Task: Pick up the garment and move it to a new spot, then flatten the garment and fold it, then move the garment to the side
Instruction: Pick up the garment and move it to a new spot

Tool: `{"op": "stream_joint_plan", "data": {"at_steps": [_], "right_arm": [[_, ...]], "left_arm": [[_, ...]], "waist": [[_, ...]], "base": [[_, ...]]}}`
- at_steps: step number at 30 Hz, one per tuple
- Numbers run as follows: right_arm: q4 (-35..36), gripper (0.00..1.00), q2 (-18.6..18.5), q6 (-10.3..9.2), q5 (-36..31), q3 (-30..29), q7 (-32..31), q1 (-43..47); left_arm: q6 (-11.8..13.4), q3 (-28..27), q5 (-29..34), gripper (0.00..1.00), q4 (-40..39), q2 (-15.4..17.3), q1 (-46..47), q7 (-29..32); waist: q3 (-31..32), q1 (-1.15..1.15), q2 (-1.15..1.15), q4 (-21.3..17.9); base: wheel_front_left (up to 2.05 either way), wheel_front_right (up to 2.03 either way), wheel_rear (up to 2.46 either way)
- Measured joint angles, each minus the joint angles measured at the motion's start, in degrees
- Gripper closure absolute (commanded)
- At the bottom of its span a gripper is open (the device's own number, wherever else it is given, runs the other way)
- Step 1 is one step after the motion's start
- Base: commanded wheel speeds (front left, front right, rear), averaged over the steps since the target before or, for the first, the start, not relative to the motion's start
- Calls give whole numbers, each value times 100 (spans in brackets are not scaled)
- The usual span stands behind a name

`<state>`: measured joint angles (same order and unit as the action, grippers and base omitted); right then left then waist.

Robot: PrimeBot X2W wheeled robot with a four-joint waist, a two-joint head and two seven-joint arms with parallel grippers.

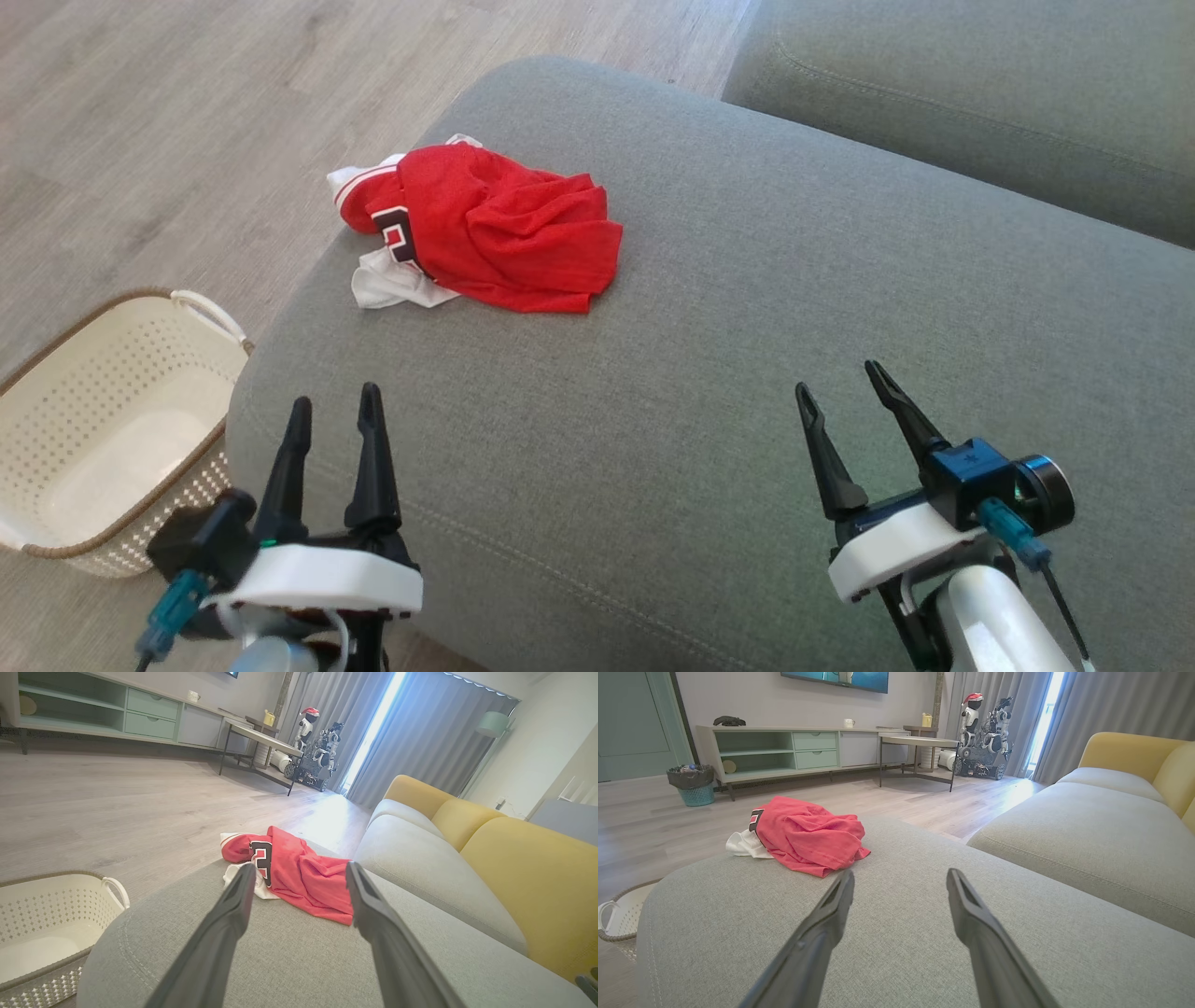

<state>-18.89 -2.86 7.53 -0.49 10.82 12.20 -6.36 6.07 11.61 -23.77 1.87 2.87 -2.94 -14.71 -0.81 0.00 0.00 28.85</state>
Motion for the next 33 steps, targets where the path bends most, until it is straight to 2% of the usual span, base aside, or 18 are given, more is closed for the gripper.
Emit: {"op": "stream_joint_plan", "data": {"at_steps": [10, 15, 22, 26, 33], "right_arm": [[74, 0, 4, 0, -2, -93, 23, 5], [341, 0, -5, 0, -103, -215, -70, -7], [913, 0, -232, 0, -237, -447, -315, -216], [1285, 0, -386, 0, -265, -564, -468, -387], [1777, 0, -565, 0, -307, -595, -695, -424]], "left_arm": [[-12, -310, 53, 0, -3, -4, 104, 0], [-159, -583, 252, 0, 5, -11, 562, 0], [-477, -987, 609, 0, 615, -41, 1453, 0], [-661, -1032, 706, 0, 1380, 86, 2140, 2], [-665, -1084, 679, 0, 2809, 315, 3234, 534]], "waist": [[-170, 0, 0, -106], [-488, 0, 0, -239], [-1104, 1, 0, -477], [-1481, 2, 0, -631], [-2007, 2, 0, -936]], "base": [[0, 0, 0], [0, 0, 0], [0, 0, 0], [0, 0, 0], [0, 0, 0]]}}
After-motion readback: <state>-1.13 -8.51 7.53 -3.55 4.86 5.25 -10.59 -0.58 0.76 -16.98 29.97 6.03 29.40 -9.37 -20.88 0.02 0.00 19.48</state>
